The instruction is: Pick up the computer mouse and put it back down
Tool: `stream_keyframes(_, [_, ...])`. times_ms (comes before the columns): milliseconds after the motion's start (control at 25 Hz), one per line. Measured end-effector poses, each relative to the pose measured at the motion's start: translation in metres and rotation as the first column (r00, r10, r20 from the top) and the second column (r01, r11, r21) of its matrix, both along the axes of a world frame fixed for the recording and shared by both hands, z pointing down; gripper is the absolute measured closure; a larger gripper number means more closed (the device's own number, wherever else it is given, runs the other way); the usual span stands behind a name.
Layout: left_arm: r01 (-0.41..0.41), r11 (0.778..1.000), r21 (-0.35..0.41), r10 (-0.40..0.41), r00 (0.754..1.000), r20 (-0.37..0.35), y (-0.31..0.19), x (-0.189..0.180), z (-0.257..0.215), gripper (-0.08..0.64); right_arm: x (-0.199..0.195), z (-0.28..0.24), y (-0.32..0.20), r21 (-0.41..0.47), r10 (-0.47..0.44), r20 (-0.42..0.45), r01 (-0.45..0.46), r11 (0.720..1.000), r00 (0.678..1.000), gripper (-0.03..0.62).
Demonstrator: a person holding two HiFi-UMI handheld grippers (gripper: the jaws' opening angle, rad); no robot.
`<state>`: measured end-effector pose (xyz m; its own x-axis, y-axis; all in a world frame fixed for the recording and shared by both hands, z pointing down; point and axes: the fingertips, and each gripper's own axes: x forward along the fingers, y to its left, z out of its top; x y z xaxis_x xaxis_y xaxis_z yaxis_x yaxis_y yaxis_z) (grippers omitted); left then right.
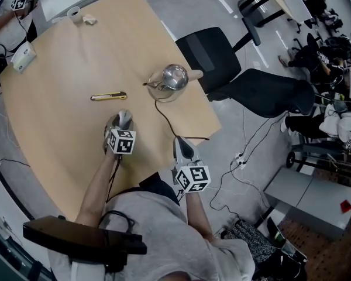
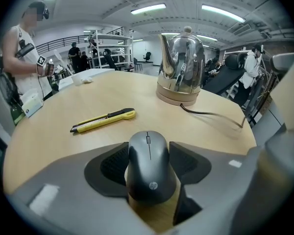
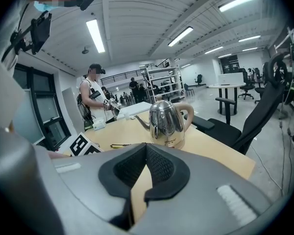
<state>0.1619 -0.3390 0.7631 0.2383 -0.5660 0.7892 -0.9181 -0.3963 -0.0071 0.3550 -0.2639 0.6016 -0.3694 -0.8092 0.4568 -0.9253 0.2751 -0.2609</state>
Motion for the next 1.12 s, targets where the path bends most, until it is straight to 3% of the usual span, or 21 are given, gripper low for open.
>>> stream_keyframes(160, [-0.005,1.0,0.026,0.004,1.0,0.028,0.001,-0.002,-0.01,0.268,0.0,-0.002,0.002,0.007,0.003,-0.001,-0.003,1.0,1.0,0.585])
stream_keyframes(440, [0.007,0.998,0.058,-0.006,1.0,-0.013,0.008,-0.001,-0.036,0.286,-0.003,-0.007,0.007,0.022,0.002,0.004,-0.002,1.0,1.0,0.586])
stream_keyframes(960, [0.074,0.971,0.228,-0.047,0.992,-0.12,0.034,-0.014,-0.13,0.467,-0.015,-0.023,0.023,0.072,-0.012,0.014,0.011,0.997,1.0,0.586])
stream_keyframes(1120, [0.079,0.955,0.287,-0.035,0.987,-0.157,0.051,-0.015,-0.162,0.483,-0.018,-0.029,0.03,0.09,-0.02,0.015,0.018,0.996,1.0,0.586])
